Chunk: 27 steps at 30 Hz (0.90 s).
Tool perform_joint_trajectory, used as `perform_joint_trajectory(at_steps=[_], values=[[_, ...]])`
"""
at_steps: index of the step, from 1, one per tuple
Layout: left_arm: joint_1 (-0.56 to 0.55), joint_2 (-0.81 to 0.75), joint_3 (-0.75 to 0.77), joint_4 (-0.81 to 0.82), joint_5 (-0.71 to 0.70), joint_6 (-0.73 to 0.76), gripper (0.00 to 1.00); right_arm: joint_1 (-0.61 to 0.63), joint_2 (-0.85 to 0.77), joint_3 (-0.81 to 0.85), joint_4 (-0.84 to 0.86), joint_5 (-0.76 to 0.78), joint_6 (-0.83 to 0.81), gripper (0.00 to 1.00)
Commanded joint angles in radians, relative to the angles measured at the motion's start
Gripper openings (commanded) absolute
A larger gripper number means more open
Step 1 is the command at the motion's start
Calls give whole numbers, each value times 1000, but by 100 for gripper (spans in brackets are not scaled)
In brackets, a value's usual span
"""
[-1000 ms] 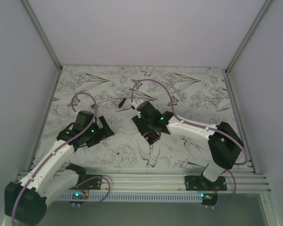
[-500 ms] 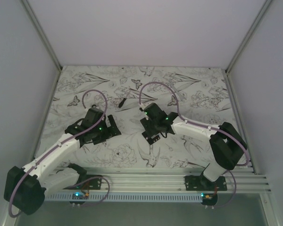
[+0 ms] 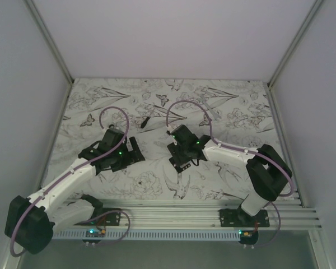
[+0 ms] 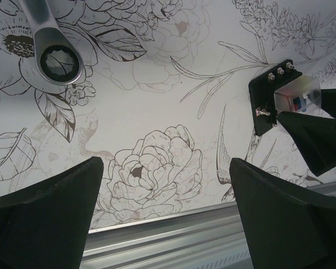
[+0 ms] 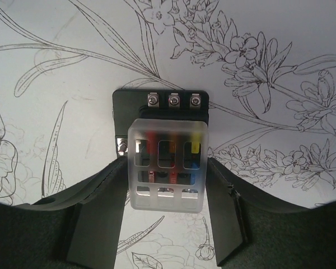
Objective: Snap on the fuse box
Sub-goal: Close the fuse box cover on the fuse box base.
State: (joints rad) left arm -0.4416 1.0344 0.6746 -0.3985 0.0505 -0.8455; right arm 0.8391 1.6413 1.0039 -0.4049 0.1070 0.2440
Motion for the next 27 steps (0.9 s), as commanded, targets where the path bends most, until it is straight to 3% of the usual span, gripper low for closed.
perform_joint_trajectory(at_steps=[1, 6, 17, 27], values=[[-9, 5, 24, -3, -15, -10, 100, -8, 14, -18, 38, 19, 20, 61], [-11, 7, 26, -3, -14, -10, 100, -9, 8, -26, 50, 13, 24, 62], [-39, 73, 59, 26, -5, -8, 99, -23, -112, -32, 35, -7, 37, 74], [-118, 339, 188, 160, 83, -9, 88, -222, -139, -105, 116, -334, 61, 56]])
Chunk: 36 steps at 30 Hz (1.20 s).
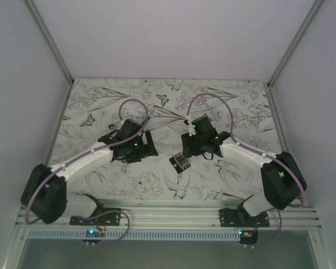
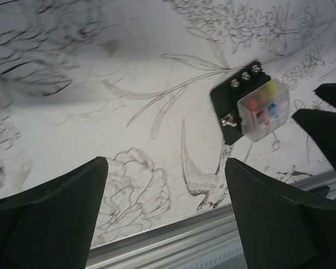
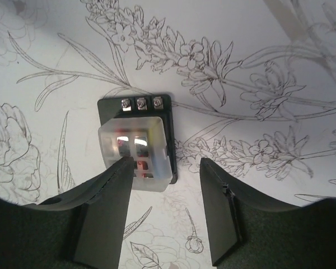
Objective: Snap on the fuse box
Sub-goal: Close the fuse box cover on the fuse box base.
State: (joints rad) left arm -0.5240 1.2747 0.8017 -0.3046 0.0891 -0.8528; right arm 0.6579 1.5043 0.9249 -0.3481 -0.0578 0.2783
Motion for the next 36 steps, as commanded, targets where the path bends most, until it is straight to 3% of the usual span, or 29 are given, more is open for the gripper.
perform_joint_trajectory(at_steps=[1, 11, 22, 28, 36], values=[[-47, 131, 88, 75, 49, -2, 87, -55, 0, -34, 73, -203, 32, 55], [-122, 373, 237, 132, 126, -10, 70, -150, 43, -76, 153, -366, 37, 44], [-153, 455, 265, 147, 157, -22, 62, -155, 151, -78, 163, -382, 38, 38], [-160, 508, 286, 150, 159, -27, 60, -151, 127, -80, 140, -372, 26, 35], [-161, 535, 302, 150, 131, -37, 46, -126, 112, -46, 106, -383, 12, 35]])
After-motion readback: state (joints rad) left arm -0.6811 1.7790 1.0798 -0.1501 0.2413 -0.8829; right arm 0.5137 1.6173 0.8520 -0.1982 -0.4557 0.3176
